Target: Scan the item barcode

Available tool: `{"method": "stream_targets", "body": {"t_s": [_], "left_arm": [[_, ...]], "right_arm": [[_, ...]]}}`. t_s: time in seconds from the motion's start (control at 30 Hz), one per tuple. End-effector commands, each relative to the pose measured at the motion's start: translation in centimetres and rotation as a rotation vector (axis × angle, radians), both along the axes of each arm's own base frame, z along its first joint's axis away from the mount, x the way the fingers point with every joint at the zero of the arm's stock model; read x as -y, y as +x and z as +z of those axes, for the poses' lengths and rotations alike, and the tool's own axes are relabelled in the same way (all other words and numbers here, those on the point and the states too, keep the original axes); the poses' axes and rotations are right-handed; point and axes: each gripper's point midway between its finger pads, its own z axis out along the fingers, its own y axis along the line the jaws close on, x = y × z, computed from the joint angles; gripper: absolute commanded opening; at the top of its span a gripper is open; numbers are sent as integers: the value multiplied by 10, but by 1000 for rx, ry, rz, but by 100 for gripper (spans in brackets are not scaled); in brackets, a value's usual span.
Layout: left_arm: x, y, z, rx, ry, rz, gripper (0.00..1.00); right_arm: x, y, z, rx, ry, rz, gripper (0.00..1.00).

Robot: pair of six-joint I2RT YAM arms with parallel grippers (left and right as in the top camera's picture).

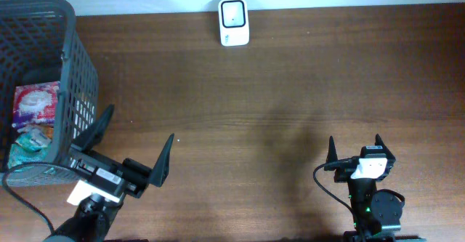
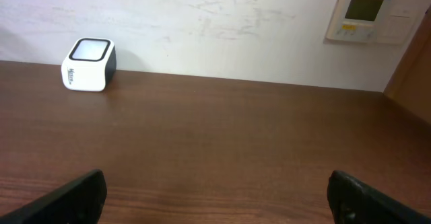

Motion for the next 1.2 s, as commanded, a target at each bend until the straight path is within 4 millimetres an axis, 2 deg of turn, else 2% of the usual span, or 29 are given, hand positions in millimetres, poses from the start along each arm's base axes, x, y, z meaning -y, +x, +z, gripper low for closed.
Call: {"method": "stream_targets", "body": {"t_s": [0.0, 0.17, 0.27, 0.37, 0.43, 0.5, 0.53, 0.57, 0.63, 0.7, 0.8, 0.83, 0.87, 0.93, 1.07, 1.17], "left_arm": [[4, -4, 16, -2, 19, -17, 99], [6, 49, 5, -407, 88, -21, 99], [18, 56, 5, -430, 108, -113, 99], [12, 64, 16, -400, 74, -75, 99], [-16, 78, 26, -427, -53, 88, 99], [-43, 91, 35, -428, -99, 243, 99], [-63, 102, 38, -442, -130, 361, 99], [-92, 117, 40, -464, -169, 523, 99], [-120, 140, 38, -511, -185, 650, 99], [-163, 170, 36, -583, -201, 764, 99], [-242, 193, 25, -688, -375, 911, 99], [-269, 198, 17, -716, -420, 956, 99], [-284, 202, 8, -735, -430, 974, 99], [-313, 201, -32, -847, -448, 1044, 99], [-351, 186, -100, -1054, -462, 1208, 99], [-369, 178, -146, -1196, -482, 1256, 99]], "right_arm": [[2, 0, -2, -1, -5, -14, 98], [2, 0, -2, -1, -5, -14, 98], [2, 0, -2, -1, -5, -14, 98], [2, 0, -2, -1, -5, -14, 98], [2, 0, -2, -1, -5, -14, 99], [2, 0, -2, -1, -5, -14, 98], [2, 0, -2, -1, -5, -14, 98], [2, 0, -2, -1, -5, -14, 98], [2, 0, -2, -1, -5, -14, 99], [2, 0, -2, -1, -5, -14, 99], [2, 0, -2, -1, -5, -14, 98], [2, 0, -2, -1, -5, -14, 98], [2, 0, -2, -1, -5, -14, 99], [2, 0, -2, -1, -5, -14, 98], [2, 0, -2, -1, -5, -14, 98], [2, 0, -2, -1, -5, -14, 98]]}}
